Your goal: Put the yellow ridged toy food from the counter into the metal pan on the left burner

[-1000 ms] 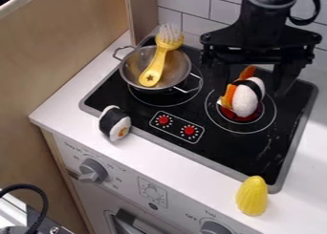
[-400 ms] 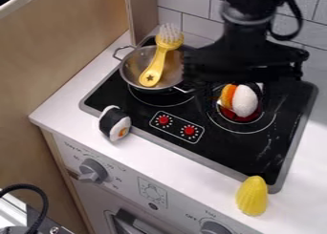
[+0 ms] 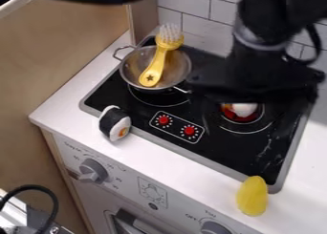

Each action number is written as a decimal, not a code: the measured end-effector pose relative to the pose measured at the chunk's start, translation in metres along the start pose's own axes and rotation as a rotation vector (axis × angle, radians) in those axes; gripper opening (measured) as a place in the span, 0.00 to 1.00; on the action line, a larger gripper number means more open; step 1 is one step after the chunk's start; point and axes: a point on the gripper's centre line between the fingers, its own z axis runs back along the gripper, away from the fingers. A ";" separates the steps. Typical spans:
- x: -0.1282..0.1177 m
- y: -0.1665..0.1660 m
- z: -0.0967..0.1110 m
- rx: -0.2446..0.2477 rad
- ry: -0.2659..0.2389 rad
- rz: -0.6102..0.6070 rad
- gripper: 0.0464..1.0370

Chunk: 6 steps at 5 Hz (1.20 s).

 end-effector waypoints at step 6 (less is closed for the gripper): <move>-0.034 -0.019 -0.044 0.042 -0.092 0.020 0.96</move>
